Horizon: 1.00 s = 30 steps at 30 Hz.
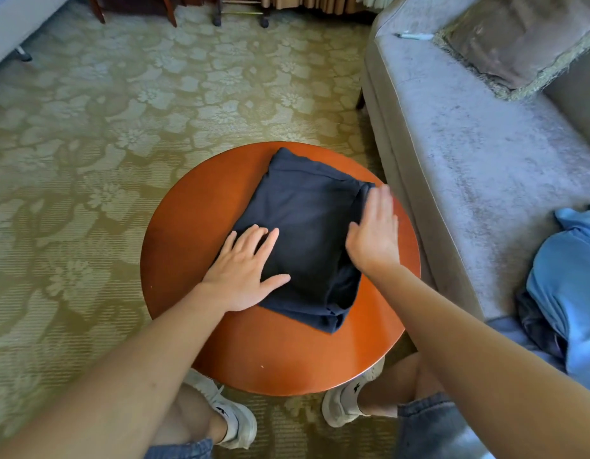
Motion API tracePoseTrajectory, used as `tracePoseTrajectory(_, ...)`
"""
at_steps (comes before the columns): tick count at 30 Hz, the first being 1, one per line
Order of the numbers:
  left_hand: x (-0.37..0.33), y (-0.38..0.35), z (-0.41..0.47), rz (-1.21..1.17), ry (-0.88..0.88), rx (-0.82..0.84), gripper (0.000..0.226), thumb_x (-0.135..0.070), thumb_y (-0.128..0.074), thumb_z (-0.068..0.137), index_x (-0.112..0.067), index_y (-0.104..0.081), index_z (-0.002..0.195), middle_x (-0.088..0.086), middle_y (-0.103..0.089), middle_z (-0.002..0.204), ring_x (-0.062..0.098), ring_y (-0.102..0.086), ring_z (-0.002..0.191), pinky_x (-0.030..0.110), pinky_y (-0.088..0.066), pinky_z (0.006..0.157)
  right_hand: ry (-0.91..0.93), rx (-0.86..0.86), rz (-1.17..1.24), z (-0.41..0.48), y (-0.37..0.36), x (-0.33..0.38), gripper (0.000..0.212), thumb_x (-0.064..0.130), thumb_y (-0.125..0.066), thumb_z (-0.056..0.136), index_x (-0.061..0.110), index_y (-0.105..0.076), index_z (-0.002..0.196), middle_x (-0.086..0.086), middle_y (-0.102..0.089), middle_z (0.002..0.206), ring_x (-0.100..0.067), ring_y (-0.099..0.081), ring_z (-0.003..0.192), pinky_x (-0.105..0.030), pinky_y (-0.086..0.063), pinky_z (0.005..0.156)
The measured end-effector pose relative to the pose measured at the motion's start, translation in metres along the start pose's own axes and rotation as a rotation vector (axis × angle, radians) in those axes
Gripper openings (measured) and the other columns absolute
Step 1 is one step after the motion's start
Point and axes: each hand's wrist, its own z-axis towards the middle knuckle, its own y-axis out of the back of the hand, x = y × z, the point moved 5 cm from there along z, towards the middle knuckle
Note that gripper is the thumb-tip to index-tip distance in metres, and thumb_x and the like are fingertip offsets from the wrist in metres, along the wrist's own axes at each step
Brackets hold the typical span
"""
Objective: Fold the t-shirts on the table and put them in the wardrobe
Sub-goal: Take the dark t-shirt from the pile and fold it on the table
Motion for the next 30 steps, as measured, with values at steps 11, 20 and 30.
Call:
tracePoseTrajectory(11,0.075,0.029,-0.021,-0.193,0.713,-0.176,0.081,-0.055,-0.045,0.095,-0.02,-0.005,0.156,0.013,-0.014,0.159,0.035,-0.017,0.144,0.052,-0.022,0.114,0.127,0.085,-0.274,-0.02,0.001,0.022,0.037,0.044,-0.043,0.099,0.018,-0.068,0.105,-0.005,-0.064,0.107,-0.03,-0.055,0.108,-0.042,-0.033,0.093)
tracePoseTrajectory(20,0.043,0.027,-0.027,-0.484,0.865,-0.17,0.09,-0.059,-0.054,0.089,-0.023,-0.005,0.156,0.012,-0.029,0.149,0.032,-0.029,0.136,0.049,-0.032,0.105,-0.343,0.224,0.224,-0.026,0.002,-0.013,0.078,0.042,-0.056,0.094,0.016,-0.013,0.153,-0.017,-0.03,0.148,-0.041,-0.036,0.132,-0.049,-0.036,0.106)
tracePoseTrajectory(30,0.053,0.015,-0.032,-0.283,0.63,-0.313,0.077,-0.055,-0.048,0.094,-0.019,-0.017,0.155,0.014,-0.041,0.136,0.034,-0.038,0.123,0.048,-0.033,0.1,-0.432,0.347,0.562,-0.004,0.011,-0.027,0.094,0.042,-0.063,0.092,0.012,-0.001,0.156,-0.008,-0.019,0.161,-0.026,-0.023,0.146,-0.034,-0.026,0.113)
